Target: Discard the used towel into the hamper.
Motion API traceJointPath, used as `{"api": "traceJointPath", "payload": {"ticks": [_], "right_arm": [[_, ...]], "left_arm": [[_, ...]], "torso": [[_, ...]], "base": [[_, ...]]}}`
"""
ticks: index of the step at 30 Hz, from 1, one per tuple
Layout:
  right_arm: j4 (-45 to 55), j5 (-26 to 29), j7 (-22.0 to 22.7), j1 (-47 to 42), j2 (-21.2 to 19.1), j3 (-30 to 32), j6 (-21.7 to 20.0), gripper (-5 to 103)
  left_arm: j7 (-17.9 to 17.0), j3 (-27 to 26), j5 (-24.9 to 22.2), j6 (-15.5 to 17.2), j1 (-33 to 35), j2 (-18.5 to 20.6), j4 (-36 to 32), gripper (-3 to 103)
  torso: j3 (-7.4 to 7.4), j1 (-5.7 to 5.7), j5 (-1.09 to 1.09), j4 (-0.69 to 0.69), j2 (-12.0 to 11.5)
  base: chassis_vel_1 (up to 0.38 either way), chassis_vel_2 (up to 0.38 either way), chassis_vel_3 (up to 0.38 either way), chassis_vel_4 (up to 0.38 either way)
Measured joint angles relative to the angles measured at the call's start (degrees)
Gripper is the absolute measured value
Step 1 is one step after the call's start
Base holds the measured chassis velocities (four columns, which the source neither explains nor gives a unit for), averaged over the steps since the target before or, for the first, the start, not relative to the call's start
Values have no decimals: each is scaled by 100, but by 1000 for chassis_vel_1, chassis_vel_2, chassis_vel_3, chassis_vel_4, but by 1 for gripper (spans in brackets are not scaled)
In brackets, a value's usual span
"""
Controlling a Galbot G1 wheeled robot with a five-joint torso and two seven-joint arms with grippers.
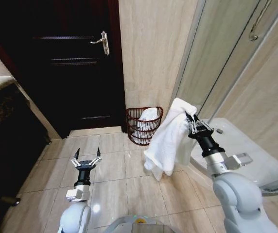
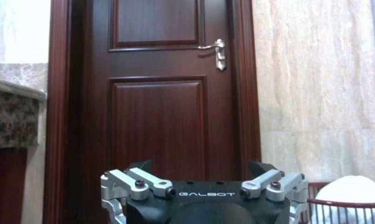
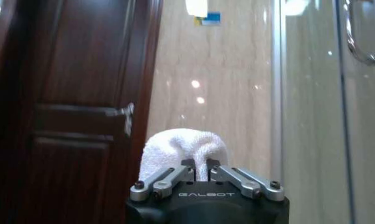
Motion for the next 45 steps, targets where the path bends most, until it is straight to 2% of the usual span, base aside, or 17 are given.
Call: {"api": "traceJointPath", "payload": {"ticks": [1, 4, 5, 8, 9, 12, 13, 15, 23, 29, 32, 36, 45], "right_arm": [[0, 0, 0, 0, 0, 0, 0, 9], [-408, 564, 137, 1000, -339, -148, -101, 9], [-408, 564, 137, 1000, -339, -148, -101, 9], [-961, 789, 211, 1949, -446, -483, -136, 9], [-961, 789, 211, 1949, -446, -483, -136, 9], [-1554, 915, 258, 3037, -432, -893, -137, 9], [-1554, 915, 258, 3037, -432, -893, -137, 9], [-1986, 955, 304, 3721, -371, -1226, -138, 9], [-3009, 1066, 434, 5195, -216, -1710, -250, 9], [-3403, 1273, 543, 5602, -371, -1911, -324, 9], [-3638, 1574, 609, 5882, -465, -2240, -374, 9], [-3821, 1786, 745, 6073, -375, -2550, -440, 9], [-3870, 1728, 921, 6117, -233, -2756, -586, 9]], "left_arm": [[0, 0, 0, 0, 0, 0, 0, 100], [28, -55, 96, -64, -63, -188, 27, 100], [28, -55, 96, -64, -63, -188, 27, 100], [29, -39, 139, -152, -64, -289, 62, 100], [29, -39, 139, -152, -64, -289, 62, 100], [27, 29, 264, -278, -71, -378, 206, 100], [27, 29, 264, -278, -71, -378, 206, 100], [23, 66, 384, -314, -73, -436, 268, 100], [23, 72, 376, -165, -159, -358, 145, 100], [15, 72, 466, -198, -263, -394, 178, 100], [6, 56, 460, -331, -186, -434, 182, 100], [-22, 38, 409, -416, -99, -438, 136, 100], [-80, -32, 247, -445, -112, -375, 106, 100]], "torso": [[0, 0, 0, 0, 0], [59, 39, -2, 1, 99], [59, 39, -2, 1, 99], [119, 69, 2, 0, 183], [119, 69, 2, 0, 183], [182, 96, -2, 1, 278], [182, 96, -2, 1, 278], [231, 120, -2, 1, 349], [357, 182, -2, 1, 538], [432, 223, -1, 0, 652], [495, 258, -1, -1, 753], [546, 291, -2, 1, 835], [590, 313, -1, 1, 901]], "base": [[0, 0, 0, 0], [0, 0, 0, 0], [0, 0, 0, 0], [0, 0, 0, 0], [0, 0, 0, 0], [0, 0, 0, 0], [0, 0, 0, 0], [0, 0, 0, 0], [0, 0, 0, 0], [0, 0, 0, 0], [0, 0, 0, 0], [0, 0, 0, 0], [0, 0, 0, 0]]}}
